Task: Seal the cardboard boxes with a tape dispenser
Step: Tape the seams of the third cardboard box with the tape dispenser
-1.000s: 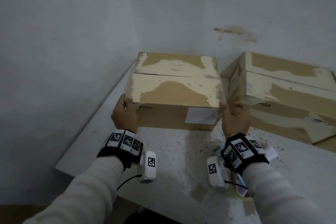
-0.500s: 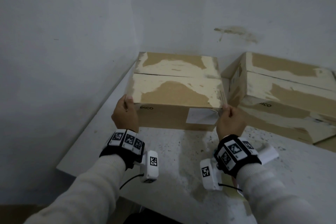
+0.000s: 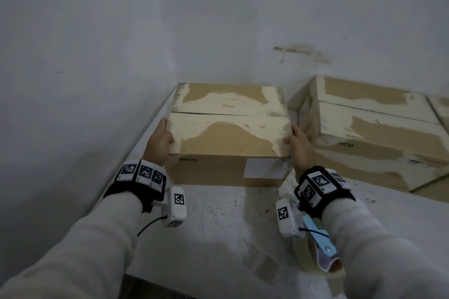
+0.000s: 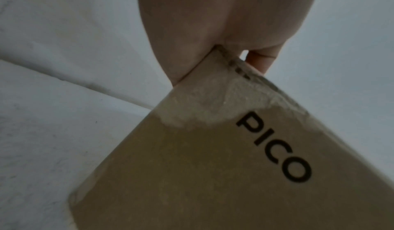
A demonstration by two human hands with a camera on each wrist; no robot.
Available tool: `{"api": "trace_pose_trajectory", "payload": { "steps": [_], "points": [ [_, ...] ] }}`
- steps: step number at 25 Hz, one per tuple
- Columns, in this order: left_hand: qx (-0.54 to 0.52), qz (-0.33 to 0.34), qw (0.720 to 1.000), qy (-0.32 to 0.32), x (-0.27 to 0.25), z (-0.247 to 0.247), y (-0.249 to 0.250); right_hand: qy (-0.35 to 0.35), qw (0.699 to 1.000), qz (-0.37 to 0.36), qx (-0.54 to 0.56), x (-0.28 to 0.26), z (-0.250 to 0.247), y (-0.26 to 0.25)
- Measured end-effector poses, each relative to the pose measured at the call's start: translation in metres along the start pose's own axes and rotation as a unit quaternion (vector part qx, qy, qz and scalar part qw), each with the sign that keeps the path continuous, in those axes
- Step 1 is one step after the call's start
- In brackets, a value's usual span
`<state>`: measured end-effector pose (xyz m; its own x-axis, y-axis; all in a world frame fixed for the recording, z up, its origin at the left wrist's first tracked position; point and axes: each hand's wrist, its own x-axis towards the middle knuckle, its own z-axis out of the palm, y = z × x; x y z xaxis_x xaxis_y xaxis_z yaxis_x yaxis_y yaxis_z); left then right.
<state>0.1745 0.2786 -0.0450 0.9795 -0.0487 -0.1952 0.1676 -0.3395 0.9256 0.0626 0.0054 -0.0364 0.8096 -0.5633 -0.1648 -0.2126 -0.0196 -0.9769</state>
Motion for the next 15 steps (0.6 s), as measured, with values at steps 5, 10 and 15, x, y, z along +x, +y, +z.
{"api": "trace_pose_trajectory", "payload": {
  "steps": [5,10,15],
  "points": [
    [-0.038,0.004,0.999,-0.011,-0.010,0.004,-0.001,0.007,0.998,0.015,-0.054,0.006,-0.007,0.010],
    [0.122,0.030,0.990,-0.066,-0.010,-0.003,-0.003,-0.002,0.987,0.005,-0.161,0.012,-0.013,0.016],
    [0.112,0.053,0.990,-0.067,-0.004,-0.003,-0.003,-0.025,0.998,0.029,-0.048,0.011,-0.016,0.014]
  ]
}}
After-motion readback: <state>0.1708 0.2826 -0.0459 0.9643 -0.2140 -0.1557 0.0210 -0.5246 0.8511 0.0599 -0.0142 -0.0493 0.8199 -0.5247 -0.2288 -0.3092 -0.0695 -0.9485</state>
